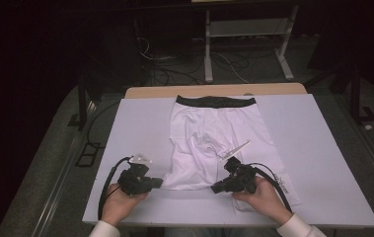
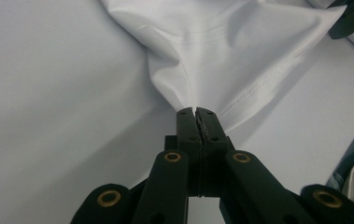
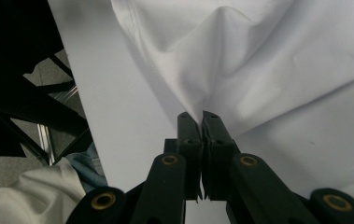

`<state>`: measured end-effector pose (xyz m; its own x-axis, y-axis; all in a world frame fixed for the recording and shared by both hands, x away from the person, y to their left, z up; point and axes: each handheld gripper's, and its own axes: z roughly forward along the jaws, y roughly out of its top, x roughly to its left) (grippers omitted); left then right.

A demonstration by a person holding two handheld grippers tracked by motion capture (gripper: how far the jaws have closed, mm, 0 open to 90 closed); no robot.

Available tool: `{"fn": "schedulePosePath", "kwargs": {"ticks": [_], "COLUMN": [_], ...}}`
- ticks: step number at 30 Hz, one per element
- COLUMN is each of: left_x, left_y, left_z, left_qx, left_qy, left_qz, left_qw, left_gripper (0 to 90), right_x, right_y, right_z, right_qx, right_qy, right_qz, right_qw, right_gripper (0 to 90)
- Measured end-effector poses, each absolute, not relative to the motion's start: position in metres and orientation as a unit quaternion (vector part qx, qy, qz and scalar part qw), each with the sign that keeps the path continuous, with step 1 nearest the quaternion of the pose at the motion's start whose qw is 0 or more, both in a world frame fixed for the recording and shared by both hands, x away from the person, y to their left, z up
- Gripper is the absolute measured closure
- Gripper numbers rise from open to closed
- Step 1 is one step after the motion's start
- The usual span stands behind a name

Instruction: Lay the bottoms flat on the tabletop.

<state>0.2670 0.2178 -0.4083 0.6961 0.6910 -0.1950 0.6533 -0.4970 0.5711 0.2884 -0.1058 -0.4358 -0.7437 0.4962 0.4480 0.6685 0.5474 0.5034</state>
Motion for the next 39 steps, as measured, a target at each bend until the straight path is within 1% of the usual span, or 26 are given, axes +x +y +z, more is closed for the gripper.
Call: {"fn": "schedulePosePath", "kwargs": {"ticks": [7, 11, 22, 24, 26, 27, 30, 33, 36, 39], "left_x": [0.245, 0.242, 0.241, 0.24, 0.241, 0.241, 0.243, 0.245, 0.246, 0.249], "left_y": [0.237, 0.244, 0.257, 0.259, 0.261, 0.263, 0.265, 0.266, 0.264, 0.261], "left_z": [-0.393, -0.398, -0.41, -0.411, -0.411, -0.41, -0.408, -0.407, -0.405, -0.404], "left_qx": [0.861, 0.863, 0.866, 0.865, 0.862, 0.86, 0.848, 0.842, 0.834, 0.829], "left_qy": [0.387, 0.389, 0.388, 0.39, 0.393, 0.393, 0.399, 0.401, 0.401, 0.399], "left_qz": [0.052, 0.053, 0.042, 0.04, 0.037, 0.035, 0.029, 0.029, 0.033, 0.033], "left_qw": [0.325, 0.318, 0.312, 0.312, 0.319, 0.323, 0.348, 0.36, 0.377, 0.391], "left_gripper": [89.0, 89.0, 88.9, 88.7, 87.7, 86.0, 73.2, 59.1, 48.8, 40.0], "right_x": [0.28, 0.276, 0.271, 0.27, 0.271, 0.271, 0.271, 0.271, 0.274, 0.277], "right_y": [-0.09, -0.08, -0.065, -0.064, -0.064, -0.064, -0.067, -0.074, -0.082, -0.089], "right_z": [-0.434, -0.435, -0.442, -0.443, -0.444, -0.444, -0.441, -0.435, -0.43, -0.426], "right_qx": [-0.31, -0.298, -0.279, -0.277, -0.278, -0.276, -0.274, -0.28, -0.286, -0.292], "right_qy": [-0.879, -0.886, -0.888, -0.887, -0.882, -0.879, -0.876, -0.875, -0.873, -0.872], "right_qz": [-0.332, -0.322, -0.313, -0.313, -0.311, -0.313, -0.318, -0.331, -0.345, -0.357], "right_qw": [0.143, 0.15, 0.188, 0.198, 0.219, 0.232, 0.236, 0.214, 0.191, 0.164], "right_gripper": [86.0, 85.9, 85.8, 84.1, 78.1, 76.3, 67.1, 58.2, 52.2, 43.0]}}
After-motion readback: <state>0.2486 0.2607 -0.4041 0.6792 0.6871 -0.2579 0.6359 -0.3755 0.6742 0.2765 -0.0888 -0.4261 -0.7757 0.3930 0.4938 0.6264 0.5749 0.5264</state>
